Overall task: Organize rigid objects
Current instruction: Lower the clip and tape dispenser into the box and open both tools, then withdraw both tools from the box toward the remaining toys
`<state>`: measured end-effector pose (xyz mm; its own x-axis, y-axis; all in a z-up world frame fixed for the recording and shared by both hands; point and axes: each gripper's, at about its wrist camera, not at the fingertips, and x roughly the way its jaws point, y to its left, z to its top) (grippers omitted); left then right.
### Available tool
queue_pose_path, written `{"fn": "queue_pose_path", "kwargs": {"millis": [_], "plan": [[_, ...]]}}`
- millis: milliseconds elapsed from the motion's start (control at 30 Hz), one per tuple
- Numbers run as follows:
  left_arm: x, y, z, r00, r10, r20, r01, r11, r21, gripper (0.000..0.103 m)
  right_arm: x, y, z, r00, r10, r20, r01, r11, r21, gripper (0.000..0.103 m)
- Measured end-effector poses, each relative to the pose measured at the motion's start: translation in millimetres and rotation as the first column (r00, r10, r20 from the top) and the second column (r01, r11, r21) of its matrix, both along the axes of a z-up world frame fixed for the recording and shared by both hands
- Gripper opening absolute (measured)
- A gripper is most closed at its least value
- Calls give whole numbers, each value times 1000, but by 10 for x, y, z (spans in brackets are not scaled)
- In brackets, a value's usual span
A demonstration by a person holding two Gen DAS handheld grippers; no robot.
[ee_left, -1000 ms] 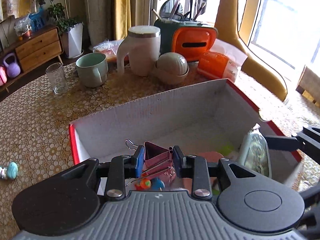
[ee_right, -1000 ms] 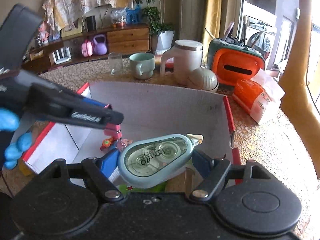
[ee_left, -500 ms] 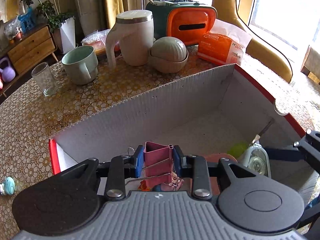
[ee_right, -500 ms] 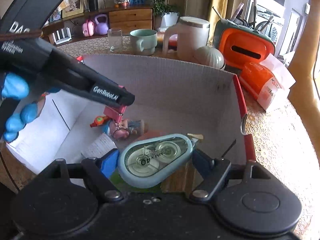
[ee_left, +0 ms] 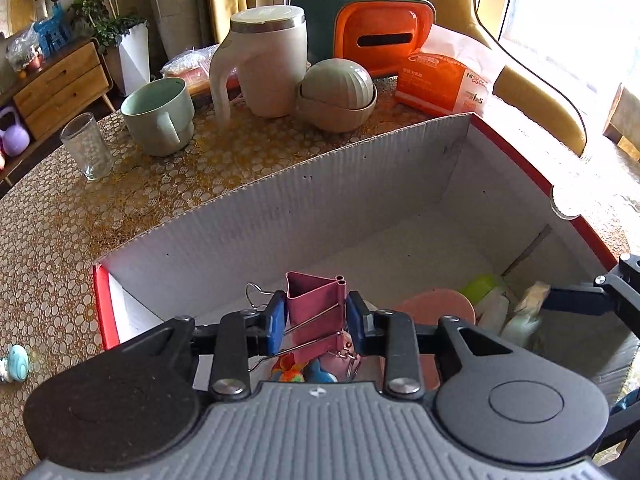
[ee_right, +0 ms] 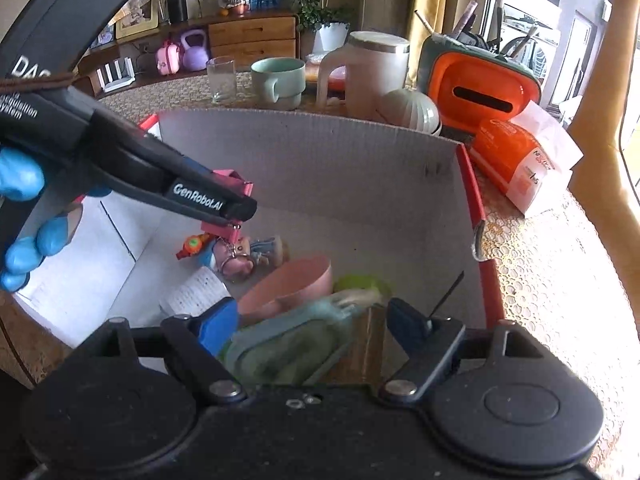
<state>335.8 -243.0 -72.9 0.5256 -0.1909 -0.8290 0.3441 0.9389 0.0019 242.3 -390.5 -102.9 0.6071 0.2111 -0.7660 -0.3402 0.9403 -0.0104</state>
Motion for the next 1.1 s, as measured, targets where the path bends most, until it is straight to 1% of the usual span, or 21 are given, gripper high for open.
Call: {"fn": "queue_pose_path", "kwargs": {"millis": [33, 67, 100, 133, 433, 633, 800, 900, 1033, 1100], "plan": [[-12, 13, 13, 1000, 3, 2, -3, 1000, -5, 42, -5, -6, 13, 1000, -3, 4, 3, 1000, 0, 83], [-24, 27, 26, 1000, 5, 7, -5, 1000, -11, 56, -13, -11, 25, 1000, -6, 5, 6, 1000, 1, 83], [-49, 45, 52, 1000, 8, 19, -7, 1000, -23, 68, -22, -18, 35, 1000, -10, 6, 10, 1000, 4, 84], [-76, 63, 81, 999, 10, 33, -9, 999, -35, 69, -30, -26, 48, 1000, -15, 7, 15, 1000, 6, 84], [-292, 224, 258, 997, 4, 73, 1, 997, -78, 70, -157, -18, 246, 998, -35, 45, 33, 998, 46, 84], [-525, 365, 427, 993, 3, 116, 9, 995, -102, 70, -277, 58, 424, 996, -45, 80, 38, 995, 88, 85], [-717, 520, 588, 988, 1, 153, 19, 991, -132, 70, -389, 172, 560, 993, -48, 110, 34, 992, 123, 88], [-834, 665, 679, 985, 14, 170, 13, 987, -160, 70, -448, 267, 631, 991, -38, 129, 19, 989, 147, 89], [-973, 878, 773, 980, 40, 194, -5, 984, -178, 70, -509, 417, 695, 988, -29, 149, 2, 985, 175, 89], [-1045, 1024, 812, 977, 58, 204, -18, 981, -192, 72, -537, 512, 716, 986, -29, 163, -2, 983, 184, 89]]}}
